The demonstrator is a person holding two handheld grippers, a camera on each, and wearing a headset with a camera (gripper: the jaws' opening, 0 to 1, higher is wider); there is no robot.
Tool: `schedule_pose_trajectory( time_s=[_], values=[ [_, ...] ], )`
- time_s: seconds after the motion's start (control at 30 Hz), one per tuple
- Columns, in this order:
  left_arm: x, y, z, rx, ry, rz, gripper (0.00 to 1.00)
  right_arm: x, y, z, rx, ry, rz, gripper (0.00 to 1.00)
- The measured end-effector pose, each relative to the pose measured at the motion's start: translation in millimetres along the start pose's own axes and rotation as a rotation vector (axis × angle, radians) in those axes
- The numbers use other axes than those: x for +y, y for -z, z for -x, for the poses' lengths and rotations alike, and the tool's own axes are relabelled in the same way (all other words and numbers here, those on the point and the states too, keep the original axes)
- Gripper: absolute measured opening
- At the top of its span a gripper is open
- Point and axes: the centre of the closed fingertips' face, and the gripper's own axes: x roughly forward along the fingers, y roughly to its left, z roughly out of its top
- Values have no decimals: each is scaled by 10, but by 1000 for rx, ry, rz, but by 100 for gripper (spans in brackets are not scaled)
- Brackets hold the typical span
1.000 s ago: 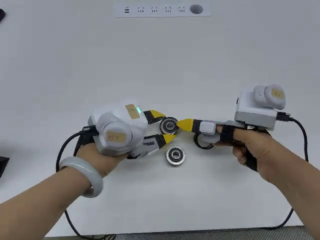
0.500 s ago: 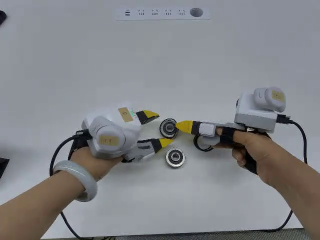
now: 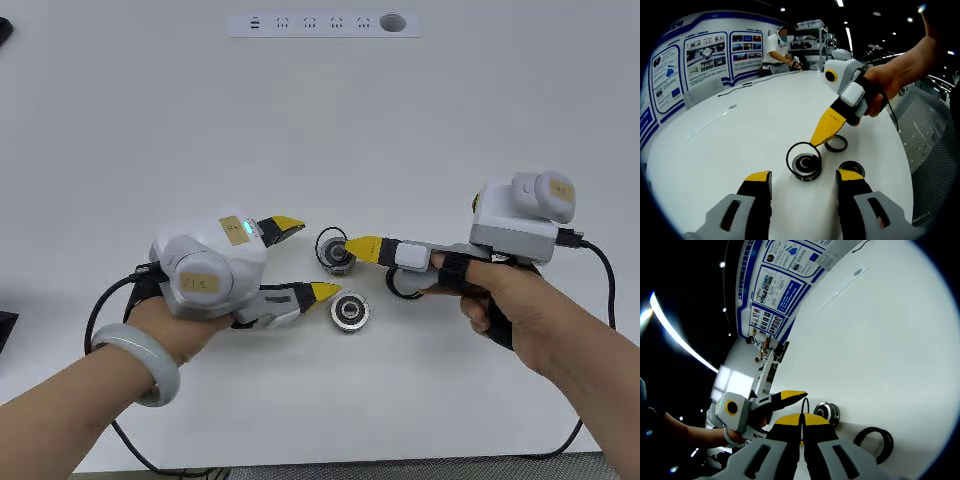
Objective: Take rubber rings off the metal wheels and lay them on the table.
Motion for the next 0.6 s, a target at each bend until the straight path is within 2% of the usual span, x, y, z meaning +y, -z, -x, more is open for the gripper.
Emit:
schedule_pose_trajectory(
  time_s=[0.37,0.6],
  values=[
    [18,-13,50,-26,-2,30,63,-23,40,207,-37,12,-22,2],
    [-9,-4,57,-33,9,40,69,-130,116,382,-60,42,-45,2]
  ],
)
